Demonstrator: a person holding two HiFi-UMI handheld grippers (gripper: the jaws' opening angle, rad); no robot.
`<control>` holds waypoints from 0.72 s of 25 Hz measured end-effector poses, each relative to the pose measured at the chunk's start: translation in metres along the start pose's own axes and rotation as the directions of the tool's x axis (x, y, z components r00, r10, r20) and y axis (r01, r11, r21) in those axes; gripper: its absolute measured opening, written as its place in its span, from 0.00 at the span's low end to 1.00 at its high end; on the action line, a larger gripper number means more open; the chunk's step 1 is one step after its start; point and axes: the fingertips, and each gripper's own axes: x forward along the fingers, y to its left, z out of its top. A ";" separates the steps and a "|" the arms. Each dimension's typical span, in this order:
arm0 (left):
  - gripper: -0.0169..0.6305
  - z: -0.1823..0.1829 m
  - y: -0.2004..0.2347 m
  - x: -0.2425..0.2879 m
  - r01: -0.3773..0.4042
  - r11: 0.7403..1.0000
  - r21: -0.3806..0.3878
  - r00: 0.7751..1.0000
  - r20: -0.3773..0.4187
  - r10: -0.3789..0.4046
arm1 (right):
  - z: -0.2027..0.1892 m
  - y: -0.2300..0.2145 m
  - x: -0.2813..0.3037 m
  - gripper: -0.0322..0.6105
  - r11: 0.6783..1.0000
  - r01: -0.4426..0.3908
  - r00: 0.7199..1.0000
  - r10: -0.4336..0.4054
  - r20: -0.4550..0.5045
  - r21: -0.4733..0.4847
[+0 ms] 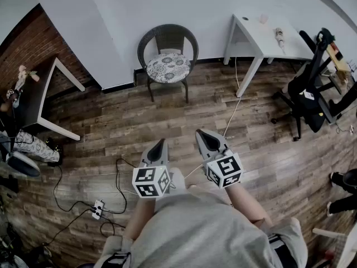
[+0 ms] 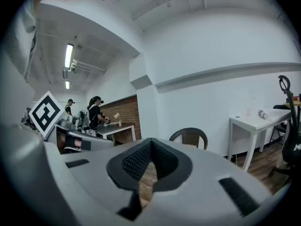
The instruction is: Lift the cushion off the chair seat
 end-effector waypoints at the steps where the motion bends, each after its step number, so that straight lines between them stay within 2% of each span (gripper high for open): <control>1: 0.04 -0.003 -0.002 -0.004 -0.003 1.000 -0.001 1.000 -0.001 0.003 | -0.001 0.000 -0.005 0.05 1.000 -0.001 1.000 0.001 -0.003 -0.003; 18: 0.04 -0.018 -0.038 -0.032 -0.004 1.000 -0.005 1.000 0.030 0.004 | -0.002 0.009 -0.061 0.05 0.999 -0.015 1.000 0.016 0.010 -0.033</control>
